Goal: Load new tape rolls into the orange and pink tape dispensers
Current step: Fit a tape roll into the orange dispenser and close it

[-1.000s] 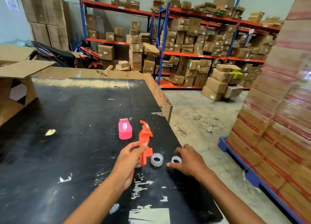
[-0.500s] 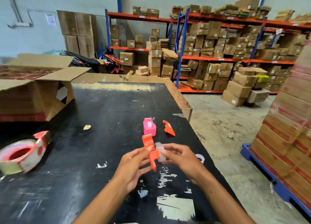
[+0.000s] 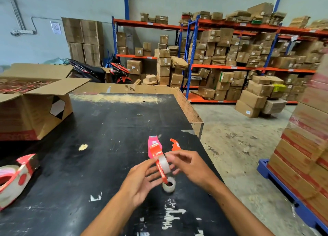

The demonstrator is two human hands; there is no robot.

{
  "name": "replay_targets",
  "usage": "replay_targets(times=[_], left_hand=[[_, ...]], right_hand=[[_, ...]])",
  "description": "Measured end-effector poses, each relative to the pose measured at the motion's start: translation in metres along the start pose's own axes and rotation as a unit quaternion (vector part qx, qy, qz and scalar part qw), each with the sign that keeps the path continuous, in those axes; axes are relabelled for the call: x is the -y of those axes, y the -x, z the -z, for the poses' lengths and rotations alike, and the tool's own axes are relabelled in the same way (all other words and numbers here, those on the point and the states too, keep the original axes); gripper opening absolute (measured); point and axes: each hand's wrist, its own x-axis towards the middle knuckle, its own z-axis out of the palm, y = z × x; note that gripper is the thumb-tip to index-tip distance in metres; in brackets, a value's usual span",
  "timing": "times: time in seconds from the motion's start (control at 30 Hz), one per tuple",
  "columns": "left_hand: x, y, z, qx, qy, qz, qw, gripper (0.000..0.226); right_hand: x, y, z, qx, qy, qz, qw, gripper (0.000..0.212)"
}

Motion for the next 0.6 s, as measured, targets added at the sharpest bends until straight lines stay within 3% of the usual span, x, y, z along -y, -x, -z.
replay_targets(times=[0.1, 0.17, 0.27, 0.4, 0.5, 0.6], left_hand=[[-0.011, -0.025, 0.003, -0.033, -0.003, -0.004, 0.999, 0.021], [-0.017, -0.040, 0.006, -0.046, -0.003, -0.010, 0.999, 0.017], [-0.025, -0.059, 0.009, -0.067, -0.004, -0.022, 0.998, 0.012], [-0.027, -0.074, 0.010, -0.091, -0.015, -0.028, 0.995, 0.009], [-0.026, -0.084, 0.009, -0.111, -0.018, -0.028, 0.993, 0.011], [-0.022, -0.089, 0.006, -0.115, -0.020, -0.021, 0.993, 0.011]], right_hand=[[-0.017, -0.043, 0.024, -0.102, 0.028, -0.025, 0.994, 0.029], [-0.041, -0.074, 0.039, -0.133, 0.124, -0.038, 0.983, 0.034], [-0.082, -0.115, 0.049, -0.107, 0.319, -0.107, 0.936, 0.030], [-0.102, -0.135, 0.044, -0.056, 0.398, -0.120, 0.908, 0.029], [-0.098, -0.141, 0.043, -0.059, 0.370, -0.121, 0.919, 0.027], [-0.082, -0.132, 0.046, -0.049, 0.090, -0.124, 0.987, 0.023]])
